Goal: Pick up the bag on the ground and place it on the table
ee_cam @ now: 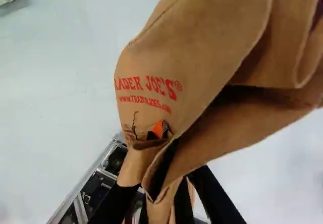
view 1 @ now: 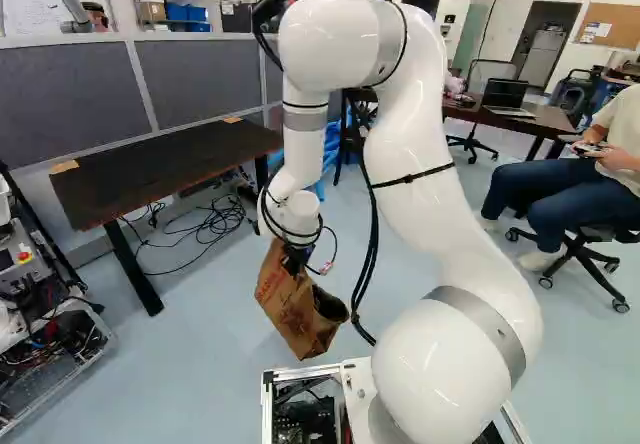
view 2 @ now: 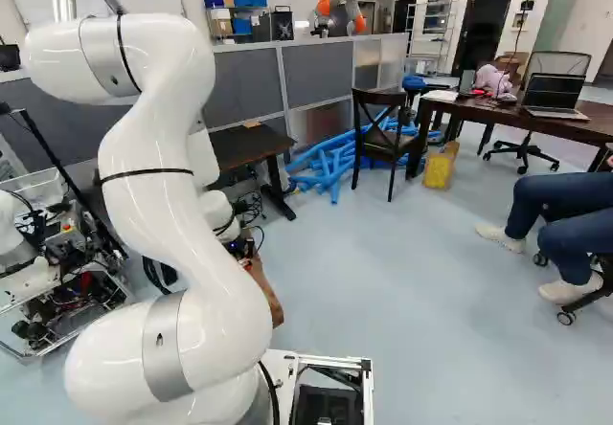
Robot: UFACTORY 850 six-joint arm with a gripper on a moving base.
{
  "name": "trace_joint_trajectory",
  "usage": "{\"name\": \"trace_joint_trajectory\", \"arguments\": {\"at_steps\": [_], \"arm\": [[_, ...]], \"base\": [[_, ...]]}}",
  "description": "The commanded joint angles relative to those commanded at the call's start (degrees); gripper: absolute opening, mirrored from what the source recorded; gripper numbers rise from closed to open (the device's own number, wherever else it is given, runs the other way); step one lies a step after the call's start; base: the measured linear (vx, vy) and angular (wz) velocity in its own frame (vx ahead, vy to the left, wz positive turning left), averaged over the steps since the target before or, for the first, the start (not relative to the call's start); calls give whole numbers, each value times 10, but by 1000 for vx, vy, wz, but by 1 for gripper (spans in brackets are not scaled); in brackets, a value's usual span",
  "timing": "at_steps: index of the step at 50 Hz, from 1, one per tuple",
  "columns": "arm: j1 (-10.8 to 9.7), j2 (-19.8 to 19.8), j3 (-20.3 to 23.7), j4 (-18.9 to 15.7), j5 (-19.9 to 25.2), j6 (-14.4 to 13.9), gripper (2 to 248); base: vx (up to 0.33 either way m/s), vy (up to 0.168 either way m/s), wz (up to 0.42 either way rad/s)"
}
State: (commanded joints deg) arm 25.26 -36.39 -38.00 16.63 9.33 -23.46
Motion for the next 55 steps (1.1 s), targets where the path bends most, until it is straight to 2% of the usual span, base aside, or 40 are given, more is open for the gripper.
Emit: {"name": "trace_joint_trajectory", "arguments": {"at_steps": [15, 27, 55], "arm": [[4, 43, 27, 43, -9, 0, 27], [-1, 72, 37, 68, -20, 0, 27], [-33, 140, 56, 111, -114, 0, 27]], "base": [[0, 0, 0], [0, 0, 0], [0, 0, 0]]}}
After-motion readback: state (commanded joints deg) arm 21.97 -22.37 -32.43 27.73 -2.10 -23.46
